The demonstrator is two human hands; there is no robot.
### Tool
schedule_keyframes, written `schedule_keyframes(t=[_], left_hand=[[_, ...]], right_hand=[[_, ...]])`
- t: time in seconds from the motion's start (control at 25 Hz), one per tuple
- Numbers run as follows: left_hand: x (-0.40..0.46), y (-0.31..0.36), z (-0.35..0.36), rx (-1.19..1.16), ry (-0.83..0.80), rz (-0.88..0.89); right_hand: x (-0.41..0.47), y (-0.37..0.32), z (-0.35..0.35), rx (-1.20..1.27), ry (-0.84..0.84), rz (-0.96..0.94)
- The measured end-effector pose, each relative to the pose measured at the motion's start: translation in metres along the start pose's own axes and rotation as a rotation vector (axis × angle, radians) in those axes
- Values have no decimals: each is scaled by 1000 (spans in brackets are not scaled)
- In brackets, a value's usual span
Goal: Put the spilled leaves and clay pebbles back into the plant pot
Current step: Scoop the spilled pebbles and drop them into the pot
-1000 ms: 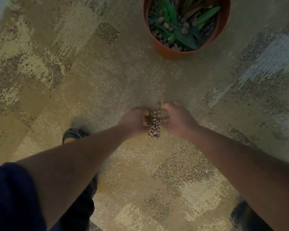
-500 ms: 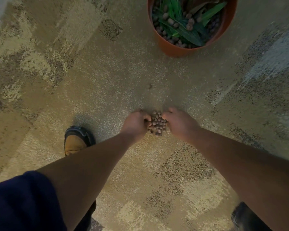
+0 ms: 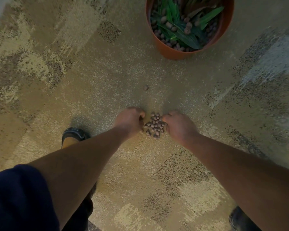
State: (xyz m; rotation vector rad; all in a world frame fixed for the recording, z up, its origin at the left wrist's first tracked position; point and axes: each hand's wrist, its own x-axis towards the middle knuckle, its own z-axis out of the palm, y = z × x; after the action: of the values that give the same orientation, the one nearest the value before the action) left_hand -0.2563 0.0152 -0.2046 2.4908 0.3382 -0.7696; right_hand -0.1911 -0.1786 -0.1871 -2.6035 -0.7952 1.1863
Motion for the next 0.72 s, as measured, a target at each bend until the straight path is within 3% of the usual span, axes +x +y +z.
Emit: schedule_keyframes(t=[0.16, 0.24, 0.36, 0.52, 0.6, 0.72], left_hand=[[-5, 0, -17, -64, 20, 105], [-4, 13, -35, -121, 113, 187], [11, 49, -82, -229, 367, 290], [54, 99, -149, -277, 610, 342], [76, 106, -164, -276, 603, 332], [96, 99, -167, -206, 517, 303]], right_hand=[[-3, 4, 0, 107, -12, 49], [-2, 6, -7, 232, 21, 105], [-2, 1, -42, 448, 204, 144], [-3, -7, -135, 666, 584, 47], [6, -3, -170, 650, 756, -31], [31, 6, -186, 535, 777, -82]])
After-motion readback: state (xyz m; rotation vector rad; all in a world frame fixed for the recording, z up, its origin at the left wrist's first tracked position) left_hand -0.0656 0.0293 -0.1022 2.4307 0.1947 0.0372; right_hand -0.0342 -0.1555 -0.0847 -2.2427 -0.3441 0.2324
